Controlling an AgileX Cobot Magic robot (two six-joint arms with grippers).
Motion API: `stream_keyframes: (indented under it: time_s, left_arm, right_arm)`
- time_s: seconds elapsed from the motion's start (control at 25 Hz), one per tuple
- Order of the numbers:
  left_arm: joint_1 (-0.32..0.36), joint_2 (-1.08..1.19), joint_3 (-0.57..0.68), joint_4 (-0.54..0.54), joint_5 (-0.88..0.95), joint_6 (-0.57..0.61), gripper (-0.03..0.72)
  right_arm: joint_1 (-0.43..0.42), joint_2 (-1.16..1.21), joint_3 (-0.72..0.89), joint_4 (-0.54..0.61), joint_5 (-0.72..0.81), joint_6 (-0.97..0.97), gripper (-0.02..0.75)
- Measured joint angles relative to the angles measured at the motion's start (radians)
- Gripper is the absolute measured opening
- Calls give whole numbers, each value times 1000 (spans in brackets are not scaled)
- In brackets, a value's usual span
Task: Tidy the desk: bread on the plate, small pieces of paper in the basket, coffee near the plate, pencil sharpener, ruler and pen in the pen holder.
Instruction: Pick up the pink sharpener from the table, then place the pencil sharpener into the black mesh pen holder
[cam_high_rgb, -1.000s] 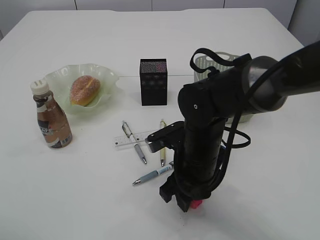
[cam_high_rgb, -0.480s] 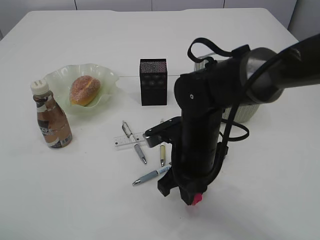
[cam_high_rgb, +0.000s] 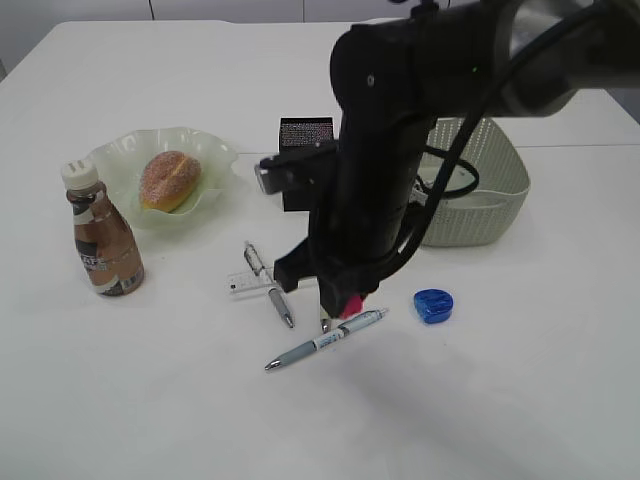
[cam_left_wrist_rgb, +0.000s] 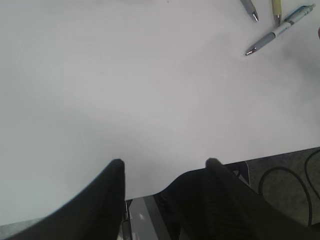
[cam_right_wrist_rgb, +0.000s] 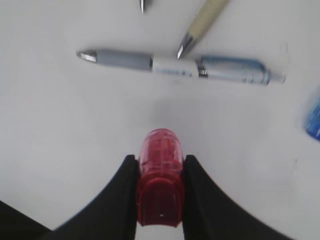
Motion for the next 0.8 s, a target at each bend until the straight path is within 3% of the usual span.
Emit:
stream_keyframes:
  time_s: [0.44,0.8]
  left_arm:
    - [0,0,0,0,0,0,363]
    - [0,0,0,0,0,0,361]
  right_arm:
    - [0,-269,69,-173,-463,0,191]
    - [-32,-240,124,-247,-795,8,190]
